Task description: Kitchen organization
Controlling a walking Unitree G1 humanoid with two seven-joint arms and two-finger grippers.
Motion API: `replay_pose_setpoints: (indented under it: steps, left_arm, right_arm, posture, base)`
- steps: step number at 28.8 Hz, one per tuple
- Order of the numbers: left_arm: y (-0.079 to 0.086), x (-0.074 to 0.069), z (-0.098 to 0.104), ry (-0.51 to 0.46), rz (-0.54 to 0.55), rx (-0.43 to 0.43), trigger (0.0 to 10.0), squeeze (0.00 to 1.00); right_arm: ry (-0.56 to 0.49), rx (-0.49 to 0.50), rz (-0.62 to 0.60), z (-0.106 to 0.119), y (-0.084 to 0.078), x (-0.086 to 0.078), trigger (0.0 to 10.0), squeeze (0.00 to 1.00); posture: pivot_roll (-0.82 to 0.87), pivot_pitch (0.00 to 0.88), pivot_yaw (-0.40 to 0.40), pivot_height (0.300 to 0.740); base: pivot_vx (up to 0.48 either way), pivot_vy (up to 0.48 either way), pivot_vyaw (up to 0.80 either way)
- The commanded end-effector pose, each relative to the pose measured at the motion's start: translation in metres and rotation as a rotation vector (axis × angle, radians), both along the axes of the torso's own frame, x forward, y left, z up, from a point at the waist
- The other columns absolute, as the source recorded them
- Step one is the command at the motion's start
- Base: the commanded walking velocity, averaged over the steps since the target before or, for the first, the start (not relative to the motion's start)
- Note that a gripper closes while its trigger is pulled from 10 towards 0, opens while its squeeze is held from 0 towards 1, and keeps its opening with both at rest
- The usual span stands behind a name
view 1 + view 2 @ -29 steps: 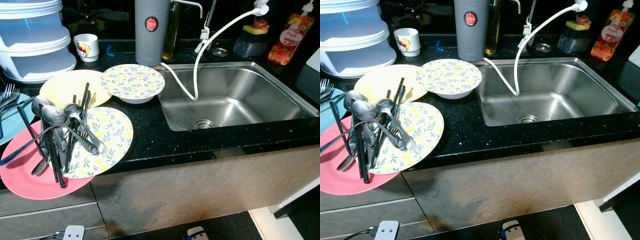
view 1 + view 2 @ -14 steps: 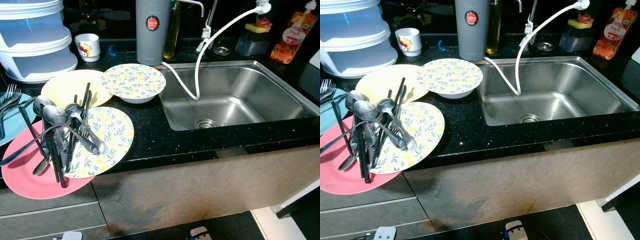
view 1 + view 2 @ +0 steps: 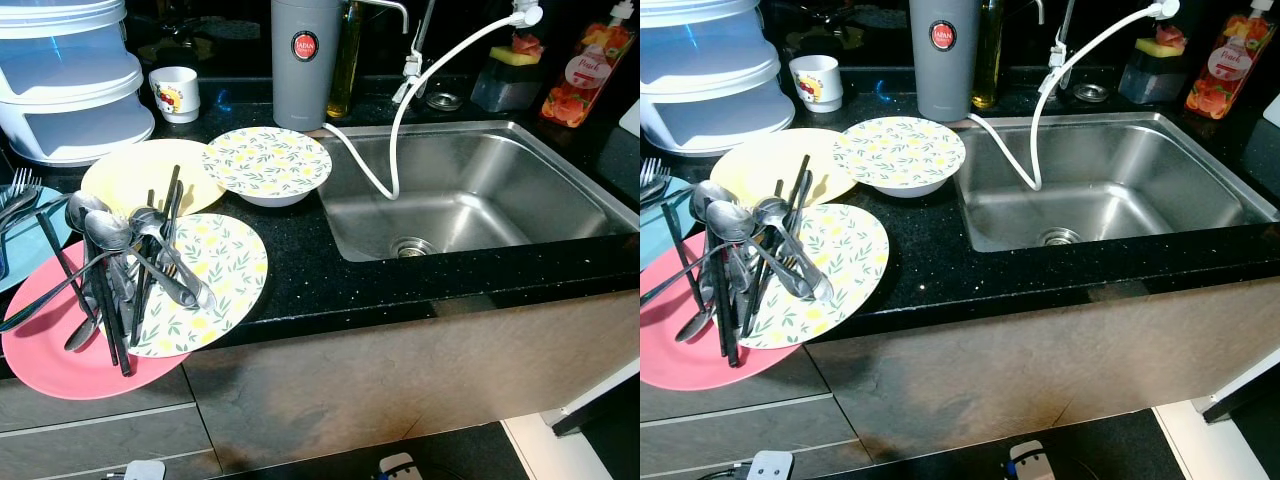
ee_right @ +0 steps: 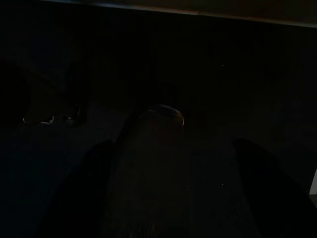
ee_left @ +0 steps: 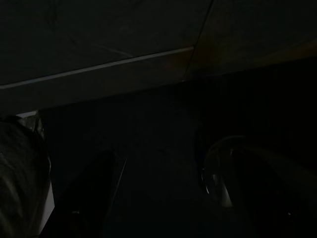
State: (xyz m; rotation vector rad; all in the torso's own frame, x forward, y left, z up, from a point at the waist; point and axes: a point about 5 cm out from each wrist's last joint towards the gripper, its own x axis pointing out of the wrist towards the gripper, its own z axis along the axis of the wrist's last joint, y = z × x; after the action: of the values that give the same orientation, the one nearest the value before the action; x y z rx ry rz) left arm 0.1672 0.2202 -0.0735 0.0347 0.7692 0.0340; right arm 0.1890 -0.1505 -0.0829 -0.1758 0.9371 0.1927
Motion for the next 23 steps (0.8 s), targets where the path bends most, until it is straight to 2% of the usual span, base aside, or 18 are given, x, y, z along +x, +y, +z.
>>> replay_pose_setpoints:
  steps: [1,12,23]
  left_arm:
    - [0.0060,-0.0089,-0.0029,0.033,-0.011,0.022,10.0,0.00]
    - [0.0044,-0.0051,-0.0010,0.021,-0.014,0.020,10.0,0.00]
    - [0.0028,-0.0048,-0.0006,0.016,-0.015,0.018,10.0,0.00]
  right_arm:
    - [0.068,-0.005,-0.001,-0.0086,-0.0001,-0.0167,10.0,0.00]
    - [0.072,-0.018,0.003,-0.0091,-0.0046,-0.0182,10.0,0.00]
    - [0.071,-0.014,0.007,-0.0090,-0.0019,-0.0176,10.0,0.00]
  posture:
    - [0.11,0.166,-0.008,0.740]
    - [0.10,0.162,-0.007,0.740]
    - [0.11,0.161,-0.009,0.740]
  base:
    - [0.000,0.000,0.00]
    - [0.000,0.000,0.00]
    - [0.000,0.000,0.00]
